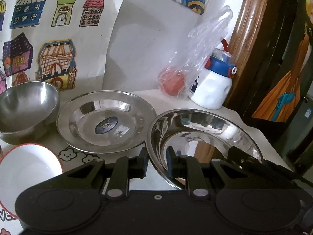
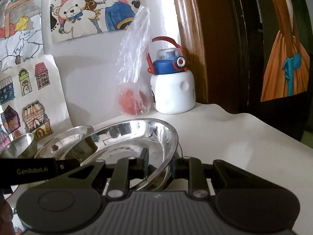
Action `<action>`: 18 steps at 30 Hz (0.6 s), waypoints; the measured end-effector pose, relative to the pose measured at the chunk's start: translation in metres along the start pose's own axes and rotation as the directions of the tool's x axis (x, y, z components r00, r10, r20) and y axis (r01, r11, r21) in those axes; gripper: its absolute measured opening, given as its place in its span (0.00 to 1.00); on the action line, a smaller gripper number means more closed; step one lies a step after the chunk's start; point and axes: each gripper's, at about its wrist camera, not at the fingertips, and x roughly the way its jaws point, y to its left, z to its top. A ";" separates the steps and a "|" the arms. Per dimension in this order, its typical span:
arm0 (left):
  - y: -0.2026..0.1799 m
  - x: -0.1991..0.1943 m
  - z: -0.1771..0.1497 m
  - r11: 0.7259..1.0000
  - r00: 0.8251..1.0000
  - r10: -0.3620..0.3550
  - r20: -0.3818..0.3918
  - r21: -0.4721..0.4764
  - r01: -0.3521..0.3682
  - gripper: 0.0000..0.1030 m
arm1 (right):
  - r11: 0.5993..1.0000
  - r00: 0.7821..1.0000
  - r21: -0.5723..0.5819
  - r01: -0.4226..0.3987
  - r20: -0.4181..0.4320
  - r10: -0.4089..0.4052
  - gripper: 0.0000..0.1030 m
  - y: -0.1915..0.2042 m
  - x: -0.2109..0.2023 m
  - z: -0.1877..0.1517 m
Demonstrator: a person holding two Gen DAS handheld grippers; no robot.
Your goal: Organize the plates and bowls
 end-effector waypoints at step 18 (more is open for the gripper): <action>-0.028 0.013 -0.010 0.999 1.000 -0.017 -0.021 0.033 0.017 0.21 | 0.998 0.998 -0.001 0.057 -0.026 -0.057 0.32 -0.021 -0.003 -0.005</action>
